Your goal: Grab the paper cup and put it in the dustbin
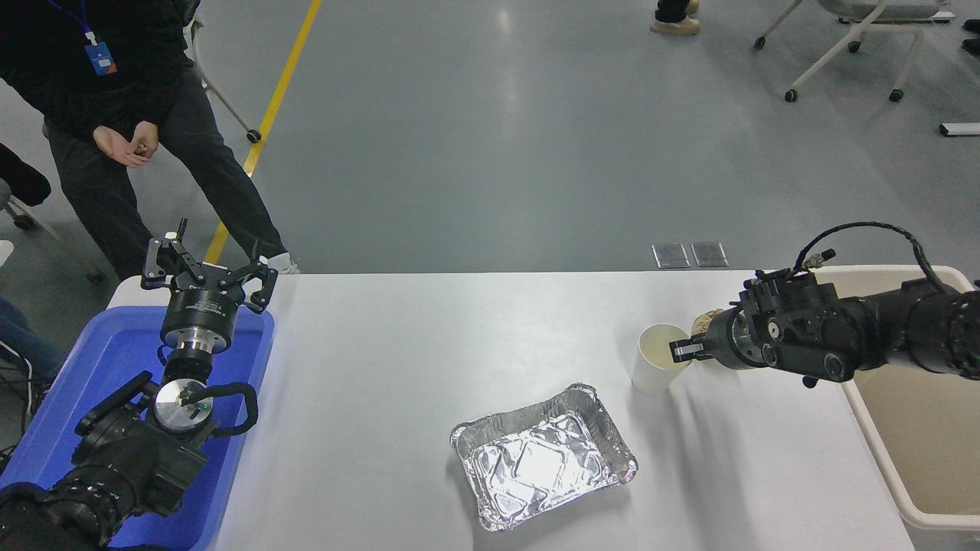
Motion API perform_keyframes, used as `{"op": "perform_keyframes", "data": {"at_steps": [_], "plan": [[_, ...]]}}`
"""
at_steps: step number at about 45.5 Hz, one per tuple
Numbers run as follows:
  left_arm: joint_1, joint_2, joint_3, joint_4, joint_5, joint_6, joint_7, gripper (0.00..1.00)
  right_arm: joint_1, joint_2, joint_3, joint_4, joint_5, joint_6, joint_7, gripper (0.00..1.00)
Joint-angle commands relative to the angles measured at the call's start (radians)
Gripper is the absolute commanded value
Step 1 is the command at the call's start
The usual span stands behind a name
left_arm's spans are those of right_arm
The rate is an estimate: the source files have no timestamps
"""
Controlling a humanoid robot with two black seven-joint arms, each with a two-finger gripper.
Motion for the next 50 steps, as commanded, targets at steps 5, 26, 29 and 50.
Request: {"op": "perform_keyframes", "data": {"at_steps": [5, 26, 29, 50], "plan": [[0.000, 0.000, 0.000, 0.000, 0.000, 0.000, 0.000, 0.99, 0.016, -0.001, 0.003, 0.026, 0.001, 0.001, 0.006, 0.00], [0.000, 0.000, 0.000, 0.000, 0.000, 0.000, 0.000, 0.99, 0.310, -0.191, 0.025, 0.305, 0.009, 0.062, 0.011, 0.00], [0.000, -0.002, 0.000, 0.001, 0.000, 0.000, 0.000, 0.99, 0.364, -0.230, 0.025, 0.346, 0.009, 0.083, 0.009, 0.00], [0.000, 0.000, 0.000, 0.000, -0.002, 0.000, 0.000, 0.99, 0.746, -0.422, 0.016, 0.540, 0.011, 0.284, -0.003, 0.00]]}}
